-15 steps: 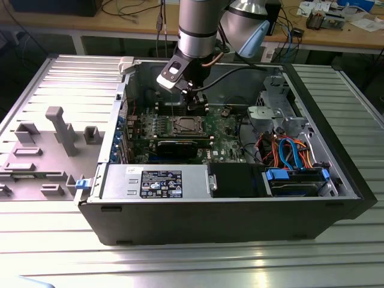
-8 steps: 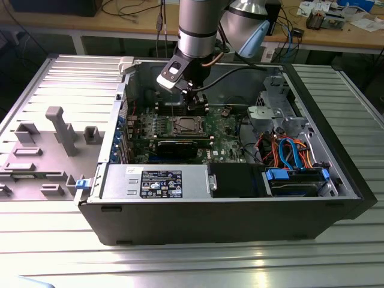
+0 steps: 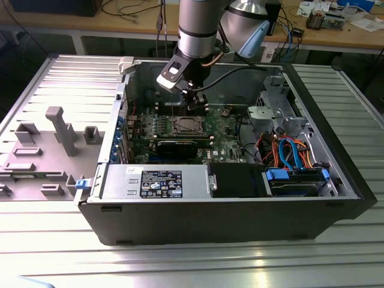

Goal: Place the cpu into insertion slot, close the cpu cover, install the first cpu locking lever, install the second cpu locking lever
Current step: 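Install the first cpu locking lever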

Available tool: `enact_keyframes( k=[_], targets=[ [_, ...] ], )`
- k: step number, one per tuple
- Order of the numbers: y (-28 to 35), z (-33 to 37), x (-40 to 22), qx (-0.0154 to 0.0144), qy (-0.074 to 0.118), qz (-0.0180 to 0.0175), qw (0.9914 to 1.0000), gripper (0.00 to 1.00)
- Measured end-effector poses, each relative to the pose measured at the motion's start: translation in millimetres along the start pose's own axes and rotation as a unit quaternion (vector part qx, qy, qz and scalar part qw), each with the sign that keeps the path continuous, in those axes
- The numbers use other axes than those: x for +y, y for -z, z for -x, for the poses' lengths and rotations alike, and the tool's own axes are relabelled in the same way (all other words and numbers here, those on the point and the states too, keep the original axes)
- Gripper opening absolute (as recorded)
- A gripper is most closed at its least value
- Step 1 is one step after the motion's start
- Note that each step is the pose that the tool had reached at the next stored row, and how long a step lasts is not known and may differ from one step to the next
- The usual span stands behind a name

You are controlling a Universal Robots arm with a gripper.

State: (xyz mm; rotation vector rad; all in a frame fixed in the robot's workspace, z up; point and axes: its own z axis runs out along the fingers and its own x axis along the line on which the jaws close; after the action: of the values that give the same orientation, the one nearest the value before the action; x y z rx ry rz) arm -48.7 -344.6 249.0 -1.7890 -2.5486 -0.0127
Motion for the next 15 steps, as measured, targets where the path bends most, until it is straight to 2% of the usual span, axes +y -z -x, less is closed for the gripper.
enact_keyframes(
  k=[6, 9, 15],
  targets=[
    [0.0, 0.0, 0.0, -0.0003, 0.031, -0.0008, 0.99951, 0.11],
    [0.0, 0.0, 0.0, -0.0005, 0.054, -0.0015, 0.99853, 0.11],
    [0.0, 0.0, 0.0, -0.0009, 0.093, -0.0025, 0.99569, 0.11]
  ],
)
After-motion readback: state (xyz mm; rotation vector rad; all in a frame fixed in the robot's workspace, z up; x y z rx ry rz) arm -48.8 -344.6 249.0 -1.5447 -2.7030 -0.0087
